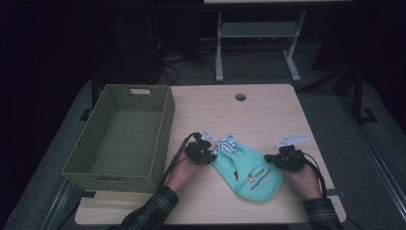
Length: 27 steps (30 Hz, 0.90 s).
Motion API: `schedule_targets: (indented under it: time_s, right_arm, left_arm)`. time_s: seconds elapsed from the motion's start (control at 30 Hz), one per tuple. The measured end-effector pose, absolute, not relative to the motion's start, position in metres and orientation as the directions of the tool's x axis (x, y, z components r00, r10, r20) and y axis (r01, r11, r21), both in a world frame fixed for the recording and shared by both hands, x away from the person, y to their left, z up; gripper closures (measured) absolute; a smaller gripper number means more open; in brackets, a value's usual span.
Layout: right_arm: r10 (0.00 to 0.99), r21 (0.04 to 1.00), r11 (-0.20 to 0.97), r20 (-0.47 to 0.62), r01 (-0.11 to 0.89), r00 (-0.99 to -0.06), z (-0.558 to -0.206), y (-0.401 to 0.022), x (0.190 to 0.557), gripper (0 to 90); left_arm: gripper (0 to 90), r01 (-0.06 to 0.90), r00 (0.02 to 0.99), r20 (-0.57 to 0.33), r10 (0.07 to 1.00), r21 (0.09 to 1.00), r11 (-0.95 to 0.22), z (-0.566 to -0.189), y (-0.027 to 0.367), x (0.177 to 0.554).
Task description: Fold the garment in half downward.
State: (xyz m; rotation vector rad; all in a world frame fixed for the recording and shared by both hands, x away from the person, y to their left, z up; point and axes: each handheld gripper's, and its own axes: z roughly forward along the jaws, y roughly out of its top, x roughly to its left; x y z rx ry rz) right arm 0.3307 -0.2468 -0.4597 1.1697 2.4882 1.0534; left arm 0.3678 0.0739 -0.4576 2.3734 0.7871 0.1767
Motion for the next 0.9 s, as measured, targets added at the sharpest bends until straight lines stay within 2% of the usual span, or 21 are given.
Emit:
schedule_targets:
  time_s: [0.37, 0.67, 0.9]
  right_arm:
    - [0.639, 0.734, 0.432, 0.160, 0.524, -0.752, -0.446, -0.214, 0.321, 89.6]
    - [0.597, 0.708, 0.497, 0.139, 0.501, -0.790, -0.457, -0.179, 0.322, 89.6]
    - [0.596, 0.670, 0.540, 0.123, 0.510, -0.793, -0.468, -0.173, 0.326, 89.7]
  left_arm:
    - [80.3, 0.501, 0.810, -0.074, 0.581, 0.602, -0.622, -0.458, 0.074, 0.368]
    - [80.7, 0.503, 0.810, -0.079, 0.581, 0.604, -0.619, -0.458, 0.075, 0.369]
    - [81.3, 0.501, 0.808, -0.072, 0.584, 0.606, -0.618, -0.458, 0.075, 0.370]
